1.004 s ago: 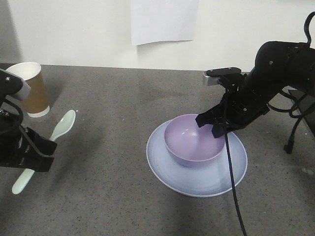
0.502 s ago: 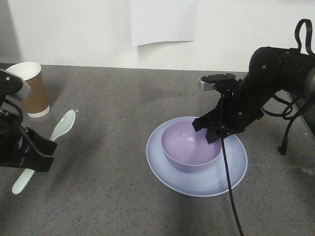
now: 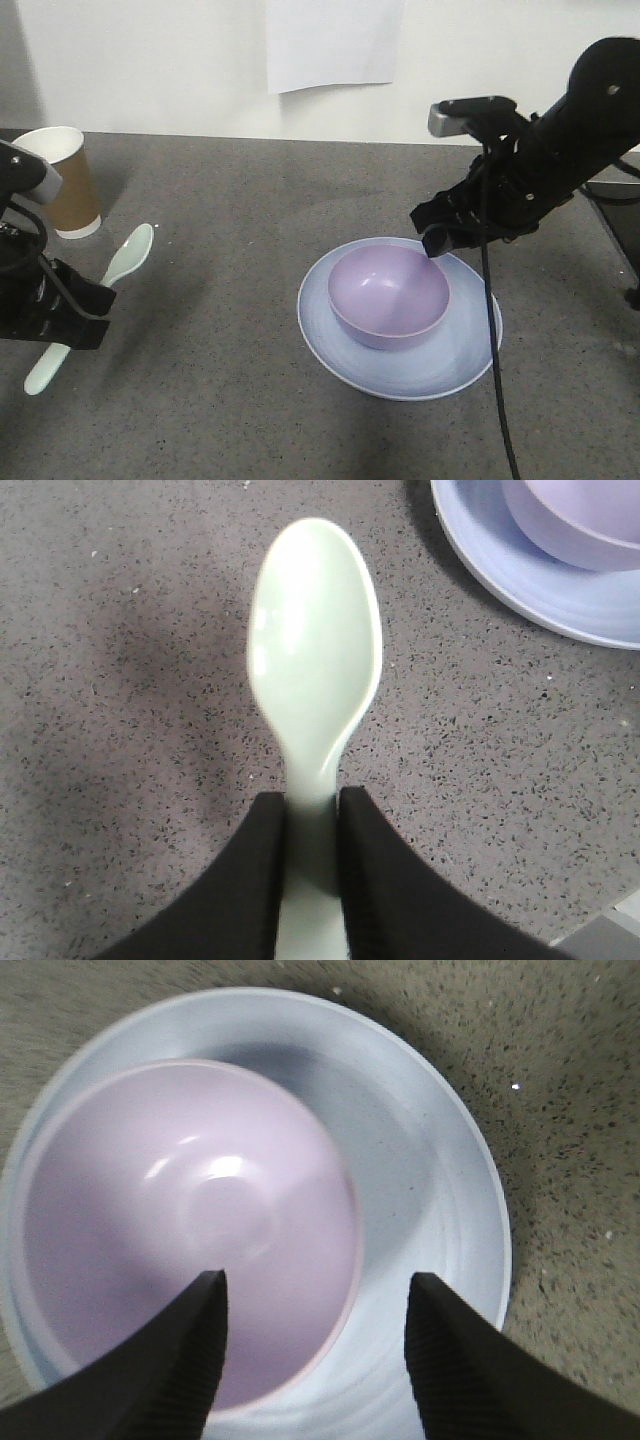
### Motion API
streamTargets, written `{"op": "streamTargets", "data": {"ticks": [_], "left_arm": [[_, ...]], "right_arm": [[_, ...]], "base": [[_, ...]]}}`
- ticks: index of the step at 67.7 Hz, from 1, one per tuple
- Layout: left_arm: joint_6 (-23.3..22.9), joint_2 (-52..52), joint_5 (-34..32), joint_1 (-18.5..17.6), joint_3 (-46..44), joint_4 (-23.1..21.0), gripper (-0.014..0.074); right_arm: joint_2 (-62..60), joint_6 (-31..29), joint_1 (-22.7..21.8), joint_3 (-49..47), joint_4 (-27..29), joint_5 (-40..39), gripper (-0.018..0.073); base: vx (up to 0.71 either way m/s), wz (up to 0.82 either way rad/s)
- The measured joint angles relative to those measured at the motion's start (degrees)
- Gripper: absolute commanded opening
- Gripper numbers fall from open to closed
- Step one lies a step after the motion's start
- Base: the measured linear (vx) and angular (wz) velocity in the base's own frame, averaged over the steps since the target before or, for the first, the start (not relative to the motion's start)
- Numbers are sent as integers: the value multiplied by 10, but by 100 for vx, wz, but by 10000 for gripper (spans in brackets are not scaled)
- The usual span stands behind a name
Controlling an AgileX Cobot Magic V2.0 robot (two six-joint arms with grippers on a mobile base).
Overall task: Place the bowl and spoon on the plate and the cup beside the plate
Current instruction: 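Open the right gripper and lift it away from the bowl, then move the left gripper with the spoon over the lavender bowl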
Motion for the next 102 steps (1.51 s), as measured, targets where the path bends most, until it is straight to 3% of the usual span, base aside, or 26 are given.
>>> {"op": "streamTargets", "data": {"ticks": [11, 32, 54, 84, 93, 102], "left_arm": [[0, 0, 0, 0, 0, 0, 77], [0, 0, 0, 0, 0, 0, 77], [3, 0, 0, 0, 0, -22, 77], [144, 0, 0, 0, 0, -73, 85], [160, 2, 5, -9, -6, -73, 89], [165, 24, 24, -40, -55, -72, 93]], "right_arm": [[-88, 0, 2, 18, 9, 0, 390], [-263, -27, 20, 169, 17, -49, 390], [-360, -55, 20, 238, 17, -48, 390], [-376, -58, 20, 238, 19, -8, 390], [-376, -58, 20, 238, 19, -7, 390], [-376, -58, 20, 238, 19, -7, 390]], "base": [[0, 0], [0, 0], [0, 0], [0, 0], [0, 0], [0, 0]]}}
